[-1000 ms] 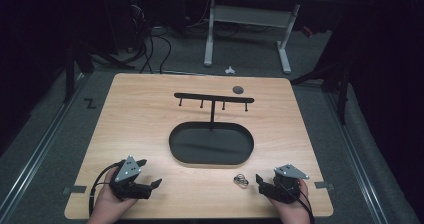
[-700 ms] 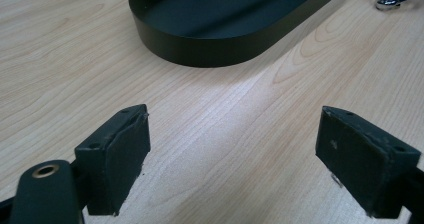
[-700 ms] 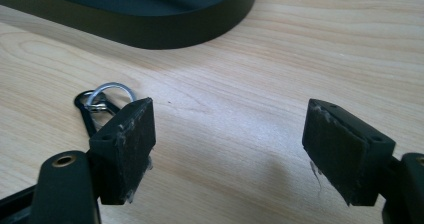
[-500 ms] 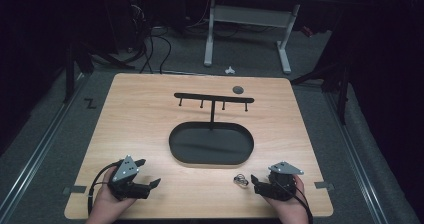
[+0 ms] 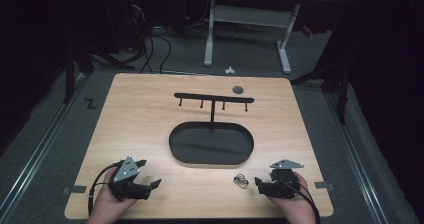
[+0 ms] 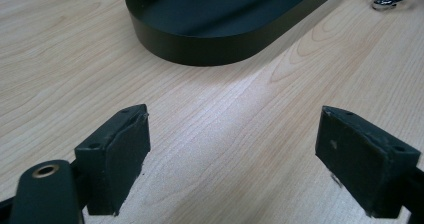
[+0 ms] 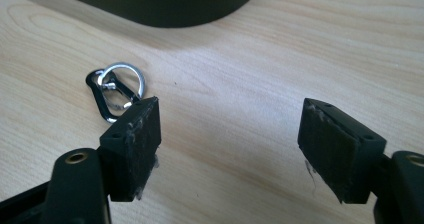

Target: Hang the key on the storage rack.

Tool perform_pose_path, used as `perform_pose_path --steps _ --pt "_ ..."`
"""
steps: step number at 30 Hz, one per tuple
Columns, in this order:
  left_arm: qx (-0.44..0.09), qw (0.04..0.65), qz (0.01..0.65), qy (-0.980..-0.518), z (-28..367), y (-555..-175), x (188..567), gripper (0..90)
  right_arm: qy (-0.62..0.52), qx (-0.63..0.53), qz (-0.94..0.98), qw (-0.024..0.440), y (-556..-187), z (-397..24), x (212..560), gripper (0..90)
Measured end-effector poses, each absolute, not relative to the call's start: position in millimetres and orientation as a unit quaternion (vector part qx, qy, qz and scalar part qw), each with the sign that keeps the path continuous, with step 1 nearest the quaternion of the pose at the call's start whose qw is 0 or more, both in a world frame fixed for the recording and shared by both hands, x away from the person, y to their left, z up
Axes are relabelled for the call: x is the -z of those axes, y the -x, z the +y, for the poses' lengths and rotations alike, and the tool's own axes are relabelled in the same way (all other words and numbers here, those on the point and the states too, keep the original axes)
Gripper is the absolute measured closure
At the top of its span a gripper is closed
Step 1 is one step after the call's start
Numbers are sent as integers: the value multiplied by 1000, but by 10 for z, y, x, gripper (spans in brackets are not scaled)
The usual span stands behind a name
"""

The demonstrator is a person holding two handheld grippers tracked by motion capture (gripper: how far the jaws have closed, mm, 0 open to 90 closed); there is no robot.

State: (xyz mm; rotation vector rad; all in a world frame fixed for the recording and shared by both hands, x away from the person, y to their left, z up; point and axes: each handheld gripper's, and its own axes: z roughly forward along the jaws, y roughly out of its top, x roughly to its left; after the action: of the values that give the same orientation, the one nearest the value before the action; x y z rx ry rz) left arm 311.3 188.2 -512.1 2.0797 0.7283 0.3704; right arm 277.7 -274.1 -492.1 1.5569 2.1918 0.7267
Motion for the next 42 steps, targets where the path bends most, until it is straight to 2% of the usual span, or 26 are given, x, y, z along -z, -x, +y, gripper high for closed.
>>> perform_pose_path --steps 4,18,20,28,30,42 --pt "-147 438 293 -837 1882 -3115 5124 146 -556 -248 777 159 -2778 -2774 4924 277" --pt "-148 439 292 -837 1884 -3113 5118 146 -545 -217 797 142 -2835 -2751 4871 299" --pt "-149 440 292 -836 1886 -3108 5117 146 -538 -209 805 137 -2843 -2726 4848 336" --pt "-147 437 288 -839 1864 -3106 5123 146 -531 -190 816 128 -2880 -2666 4810 336" --pt "-148 436 287 -840 1863 -3103 5123 146 -523 -182 824 120 -2897 -2648 4799 371" --pt "-144 434 289 -841 1879 -3106 5124 147 -501 -136 848 108 -3005 -2520 4700 386"
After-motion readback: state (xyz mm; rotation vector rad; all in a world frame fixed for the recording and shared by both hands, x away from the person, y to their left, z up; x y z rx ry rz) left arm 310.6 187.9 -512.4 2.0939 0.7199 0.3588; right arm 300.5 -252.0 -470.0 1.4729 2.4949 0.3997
